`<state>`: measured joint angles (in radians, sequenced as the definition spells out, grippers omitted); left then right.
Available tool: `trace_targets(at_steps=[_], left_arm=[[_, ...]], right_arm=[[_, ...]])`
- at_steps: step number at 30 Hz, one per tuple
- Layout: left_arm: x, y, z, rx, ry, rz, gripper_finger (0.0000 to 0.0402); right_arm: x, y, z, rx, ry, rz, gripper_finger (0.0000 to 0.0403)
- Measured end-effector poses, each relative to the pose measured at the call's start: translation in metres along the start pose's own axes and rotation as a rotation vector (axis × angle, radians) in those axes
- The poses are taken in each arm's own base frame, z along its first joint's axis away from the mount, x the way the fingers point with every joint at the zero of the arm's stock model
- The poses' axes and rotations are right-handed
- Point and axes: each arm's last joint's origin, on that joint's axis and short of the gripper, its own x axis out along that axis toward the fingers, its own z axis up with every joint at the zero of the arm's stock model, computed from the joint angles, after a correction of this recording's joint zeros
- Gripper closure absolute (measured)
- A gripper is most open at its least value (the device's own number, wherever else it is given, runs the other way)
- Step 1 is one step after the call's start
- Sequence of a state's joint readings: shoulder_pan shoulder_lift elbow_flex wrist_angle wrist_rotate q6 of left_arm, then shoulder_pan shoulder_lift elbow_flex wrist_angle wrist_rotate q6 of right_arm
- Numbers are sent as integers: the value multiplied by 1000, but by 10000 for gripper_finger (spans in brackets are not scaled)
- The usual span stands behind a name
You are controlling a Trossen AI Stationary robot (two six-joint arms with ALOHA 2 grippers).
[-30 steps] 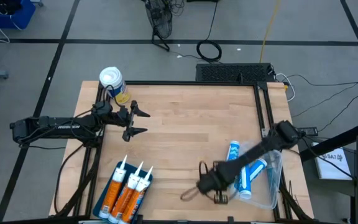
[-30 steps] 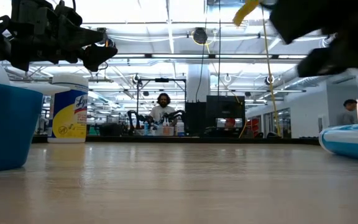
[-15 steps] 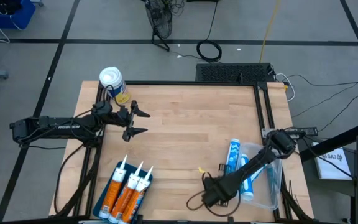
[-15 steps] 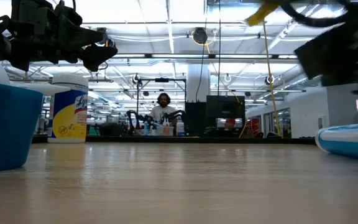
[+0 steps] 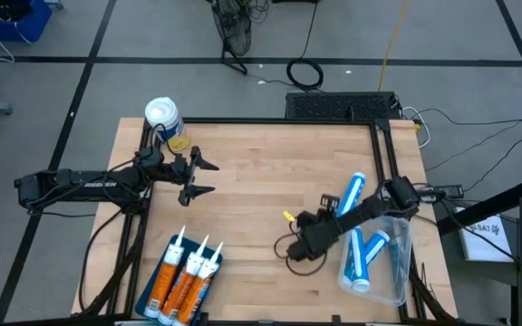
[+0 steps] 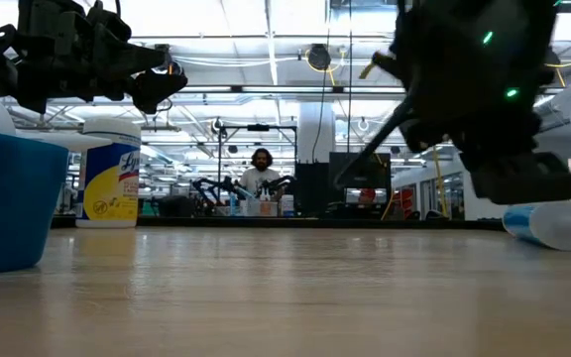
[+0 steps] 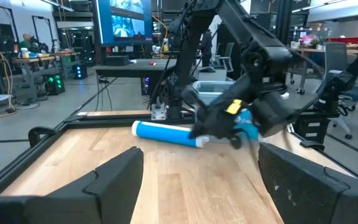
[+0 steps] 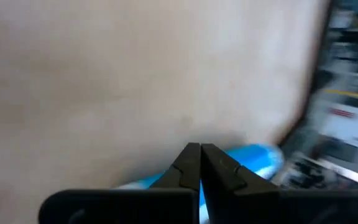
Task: Pick & place silicon tubes, Sealant and Lysol wipes
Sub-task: Put the blue sealant into the transparent bin
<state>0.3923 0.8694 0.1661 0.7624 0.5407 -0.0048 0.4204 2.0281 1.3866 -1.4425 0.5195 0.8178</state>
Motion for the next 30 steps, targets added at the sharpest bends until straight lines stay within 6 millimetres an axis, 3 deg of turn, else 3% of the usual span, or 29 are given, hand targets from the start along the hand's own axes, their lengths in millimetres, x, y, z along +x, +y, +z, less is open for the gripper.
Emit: trace_targets(at_steps=[4, 10, 15, 24, 30], left_arm=[[0, 0, 0, -1, 1, 0, 91], [0, 0, 0, -1, 1, 0, 91], [0, 0, 0, -1, 2, 0, 91], [0, 0, 0, -1, 1, 0, 91], [0, 0, 0, -1, 2, 0, 91]], right_arm=[[9, -16, 5, -41, 72, -26, 403], [3, -34, -4, -40, 384, 251, 403], [6, -40, -2, -43, 435, 332, 403], [51, -43, -10, -50, 547, 318, 403], [74, -35, -9, -47, 470, 346, 403]])
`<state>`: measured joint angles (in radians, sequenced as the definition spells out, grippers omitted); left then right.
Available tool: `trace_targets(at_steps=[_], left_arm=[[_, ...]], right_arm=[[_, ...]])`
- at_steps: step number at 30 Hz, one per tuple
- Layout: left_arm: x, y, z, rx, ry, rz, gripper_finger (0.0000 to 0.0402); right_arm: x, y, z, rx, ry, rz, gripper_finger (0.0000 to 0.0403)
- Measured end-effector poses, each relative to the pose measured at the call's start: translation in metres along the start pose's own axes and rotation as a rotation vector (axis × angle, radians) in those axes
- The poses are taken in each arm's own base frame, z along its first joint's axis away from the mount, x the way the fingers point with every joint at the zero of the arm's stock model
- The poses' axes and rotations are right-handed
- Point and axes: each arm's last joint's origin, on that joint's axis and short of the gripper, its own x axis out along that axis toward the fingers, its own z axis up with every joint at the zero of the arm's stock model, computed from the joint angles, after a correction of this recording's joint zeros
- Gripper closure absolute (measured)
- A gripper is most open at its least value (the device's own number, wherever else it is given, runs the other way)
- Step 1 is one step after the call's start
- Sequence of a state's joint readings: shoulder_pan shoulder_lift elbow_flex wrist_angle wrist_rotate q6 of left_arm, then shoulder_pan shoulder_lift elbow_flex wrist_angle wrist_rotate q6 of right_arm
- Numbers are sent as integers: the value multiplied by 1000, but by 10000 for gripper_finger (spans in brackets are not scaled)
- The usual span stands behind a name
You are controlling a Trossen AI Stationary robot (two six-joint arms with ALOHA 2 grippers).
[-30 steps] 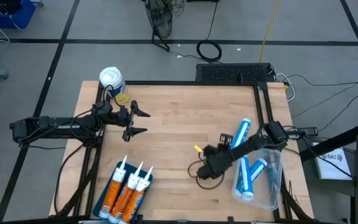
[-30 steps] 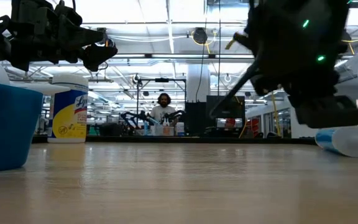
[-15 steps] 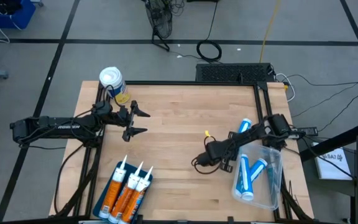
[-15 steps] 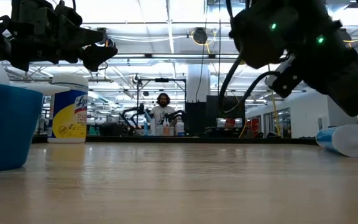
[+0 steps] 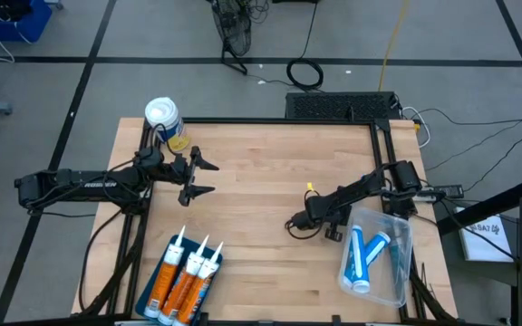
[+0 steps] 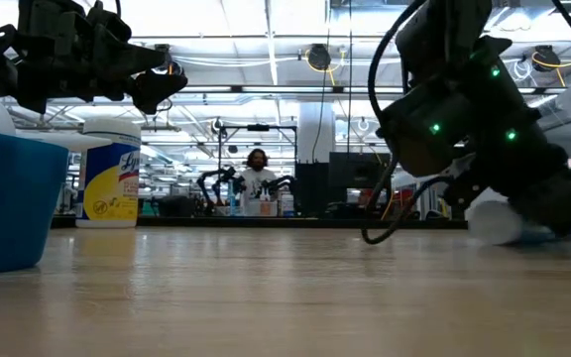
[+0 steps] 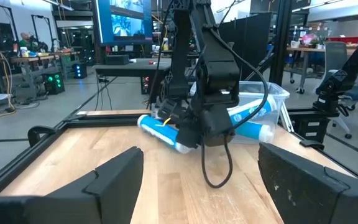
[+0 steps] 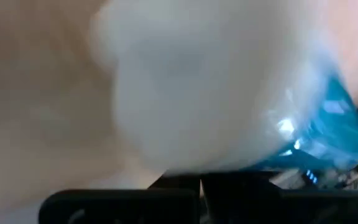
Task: Pick & place silicon tubes, Sealant and Lysol wipes
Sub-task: Put the blue sealant into the transparent bin
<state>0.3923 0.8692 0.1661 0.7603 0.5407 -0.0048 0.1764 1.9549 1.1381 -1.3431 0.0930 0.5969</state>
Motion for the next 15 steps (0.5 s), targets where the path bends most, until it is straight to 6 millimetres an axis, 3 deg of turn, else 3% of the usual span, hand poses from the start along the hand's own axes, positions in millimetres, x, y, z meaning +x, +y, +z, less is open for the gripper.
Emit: trace_targets(at_steps=[5, 15], left_arm=[[0, 0, 0, 0, 0, 0, 92], [0, 0, 0, 0, 0, 0, 91]], right_arm=[[-6, 1, 9, -20, -136, -56, 403], [-32, -4, 18, -76, -416, -394, 403]])
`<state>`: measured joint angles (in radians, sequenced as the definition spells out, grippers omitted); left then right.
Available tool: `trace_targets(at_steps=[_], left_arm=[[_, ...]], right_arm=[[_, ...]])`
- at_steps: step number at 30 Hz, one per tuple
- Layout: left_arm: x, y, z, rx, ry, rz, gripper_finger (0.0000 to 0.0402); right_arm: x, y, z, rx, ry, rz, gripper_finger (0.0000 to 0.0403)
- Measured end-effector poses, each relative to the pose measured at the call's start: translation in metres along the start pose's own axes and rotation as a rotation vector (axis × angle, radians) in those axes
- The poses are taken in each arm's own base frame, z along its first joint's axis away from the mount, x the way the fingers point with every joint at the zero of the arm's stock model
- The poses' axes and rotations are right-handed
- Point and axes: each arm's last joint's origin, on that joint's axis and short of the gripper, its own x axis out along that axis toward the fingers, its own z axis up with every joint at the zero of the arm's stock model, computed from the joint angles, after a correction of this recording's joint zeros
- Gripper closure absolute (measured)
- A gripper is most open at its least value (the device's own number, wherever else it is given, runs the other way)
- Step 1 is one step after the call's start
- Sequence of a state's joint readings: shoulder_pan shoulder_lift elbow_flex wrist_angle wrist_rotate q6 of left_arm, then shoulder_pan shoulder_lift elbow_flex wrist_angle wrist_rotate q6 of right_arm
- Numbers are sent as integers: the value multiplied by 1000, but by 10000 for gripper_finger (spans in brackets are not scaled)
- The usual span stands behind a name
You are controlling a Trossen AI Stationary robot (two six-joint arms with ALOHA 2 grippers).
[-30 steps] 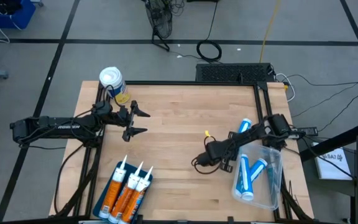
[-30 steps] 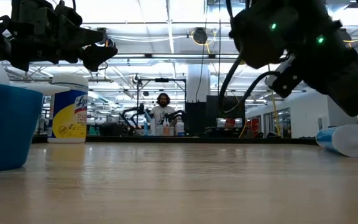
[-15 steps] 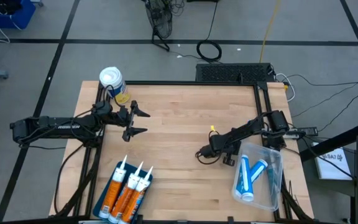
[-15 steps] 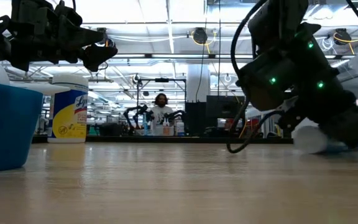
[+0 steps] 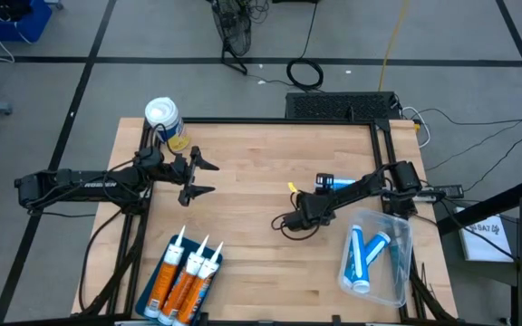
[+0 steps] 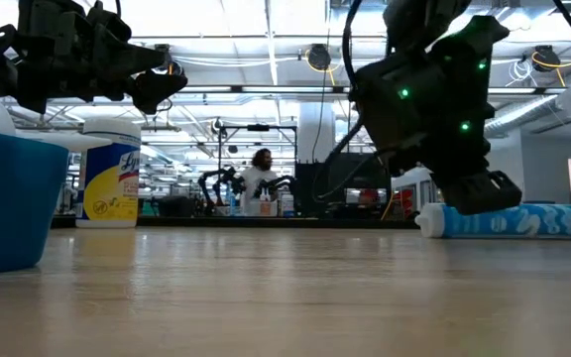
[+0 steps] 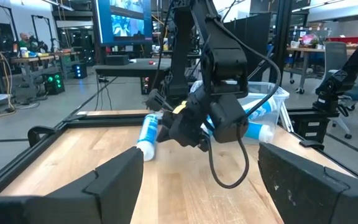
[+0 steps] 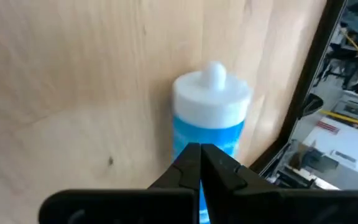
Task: Pick & place silicon tubes, Sealant and Lysol wipes
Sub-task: Put the blue sealant into the transparent bin
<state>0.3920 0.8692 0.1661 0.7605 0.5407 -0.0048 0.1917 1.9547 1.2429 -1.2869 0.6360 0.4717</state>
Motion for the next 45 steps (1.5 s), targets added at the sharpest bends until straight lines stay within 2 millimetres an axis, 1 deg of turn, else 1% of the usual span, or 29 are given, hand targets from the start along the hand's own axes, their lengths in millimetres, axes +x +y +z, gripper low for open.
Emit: trace_targets(at_steps=[3, 5, 8, 11, 13, 17, 19, 22, 25, 27, 29, 32, 35, 37, 40, 42, 45], left_arm=[[0, 0, 0, 0, 0, 1, 92], [0, 0, 0, 0, 0, 0, 91], [0, 0, 0, 0, 0, 0, 91], [0, 0, 0, 0, 0, 0, 91], [0, 0, 0, 0, 0, 1, 92], [0, 0, 0, 0, 0, 1, 91], [0, 0, 0, 0, -1, 0, 92], [0, 0, 0, 0, 0, 0, 91], [0, 0, 0, 0, 0, 0, 91], [0, 0, 0, 0, 0, 1, 91], [0, 0, 0, 0, 0, 1, 92], [0, 0, 0, 0, 0, 1, 92], [0, 0, 0, 0, 0, 1, 92], [0, 0, 0, 0, 0, 1, 91], [0, 0, 0, 0, 0, 0, 91], [0, 0, 0, 0, 0, 1, 92], [0, 0, 0, 0, 0, 0, 92]], right_arm=[[-2, -4, 3, 6, 14, 32, 400], [-1, -6, 4, -7, 50, 95, 386], [-1, -13, 2, -14, 92, 154, 349], [-4, -24, -3, -15, 100, 165, 298], [-6, -35, -6, 5, 81, 150, 263], [-10, -68, -17, 79, -18, 136, 204], [-8, -85, -21, 160, -88, 177, 183], [3, -108, -31, 307, -185, 307, 161], [21, -125, -44, 428, -234, 360, 149], [32, -131, -53, 491, -239, 358, 145], [40, -136, -62, 513, -235, 355, 143], [43, -140, -74, 485, -247, 350, 144], [39, -146, -83, 477, -272, 347, 148], [37, -148, -87, 491, -282, 373, 148], [42, -152, -89, 537, -262, 437, 148], [51, -154, -91, 565, -231, 444, 148], [71, -154, -92, 612, -180, 459, 149]])
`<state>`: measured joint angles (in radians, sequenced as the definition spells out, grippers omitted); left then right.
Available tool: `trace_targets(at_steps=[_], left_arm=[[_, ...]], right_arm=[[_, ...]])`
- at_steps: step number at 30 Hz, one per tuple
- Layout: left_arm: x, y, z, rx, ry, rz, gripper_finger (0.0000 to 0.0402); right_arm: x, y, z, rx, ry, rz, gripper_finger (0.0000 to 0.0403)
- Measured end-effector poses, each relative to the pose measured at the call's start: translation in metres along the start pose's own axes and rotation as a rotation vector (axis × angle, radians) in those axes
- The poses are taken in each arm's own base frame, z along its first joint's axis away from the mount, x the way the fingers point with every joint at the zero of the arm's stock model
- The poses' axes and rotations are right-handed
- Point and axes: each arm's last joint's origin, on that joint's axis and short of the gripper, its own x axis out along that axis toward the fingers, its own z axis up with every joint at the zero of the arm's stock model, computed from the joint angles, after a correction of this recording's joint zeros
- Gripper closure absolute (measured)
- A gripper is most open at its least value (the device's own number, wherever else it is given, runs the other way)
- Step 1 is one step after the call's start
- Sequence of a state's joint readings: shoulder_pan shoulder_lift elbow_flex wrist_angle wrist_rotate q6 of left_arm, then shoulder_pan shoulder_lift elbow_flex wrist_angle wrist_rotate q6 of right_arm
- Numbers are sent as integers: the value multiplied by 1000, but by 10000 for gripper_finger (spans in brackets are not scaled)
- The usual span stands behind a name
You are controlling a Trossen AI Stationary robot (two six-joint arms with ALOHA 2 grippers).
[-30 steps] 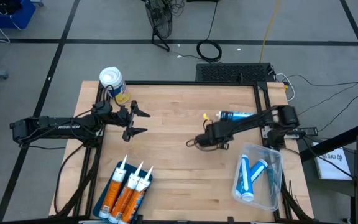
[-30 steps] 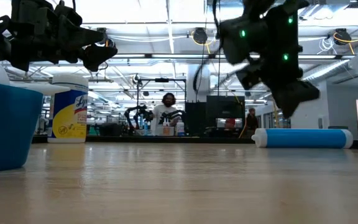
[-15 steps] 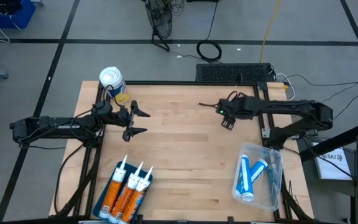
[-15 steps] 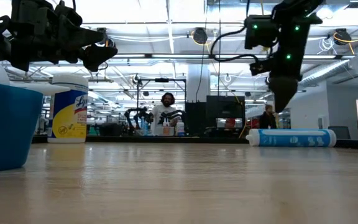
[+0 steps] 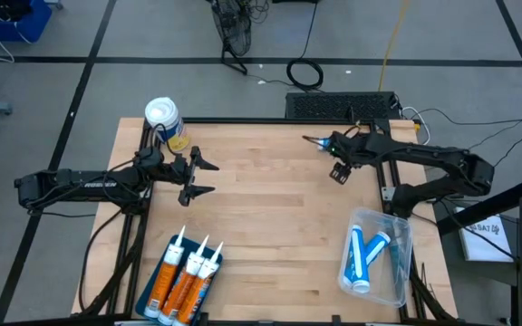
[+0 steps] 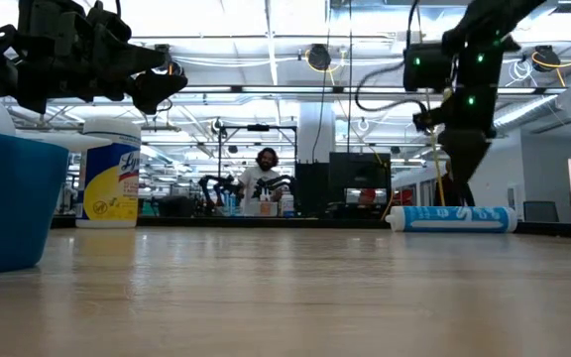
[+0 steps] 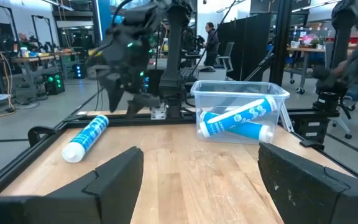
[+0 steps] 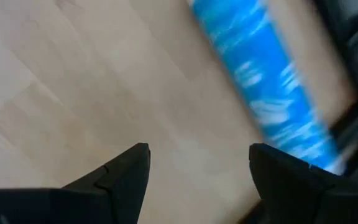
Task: Pick & place silicon tubes, Sealant and Lysol wipes
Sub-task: Put the blue sealant into the transparent bin
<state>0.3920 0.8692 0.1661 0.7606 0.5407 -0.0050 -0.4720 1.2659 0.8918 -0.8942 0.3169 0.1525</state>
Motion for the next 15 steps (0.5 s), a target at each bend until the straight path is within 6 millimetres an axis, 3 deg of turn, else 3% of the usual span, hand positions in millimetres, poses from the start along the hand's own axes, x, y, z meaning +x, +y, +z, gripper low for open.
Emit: trace_targets(at_steps=[4, 8, 15], left_arm=[[0, 0, 0, 0, 0, 0, 91], [0, 0, 0, 0, 0, 0, 91], [0, 0, 0, 0, 0, 0, 91]], right_arm=[[23, -9, 0, 48, 18, 71, 149], [32, -22, 3, 71, 11, 44, 149], [20, -41, 16, 131, -14, 30, 149]])
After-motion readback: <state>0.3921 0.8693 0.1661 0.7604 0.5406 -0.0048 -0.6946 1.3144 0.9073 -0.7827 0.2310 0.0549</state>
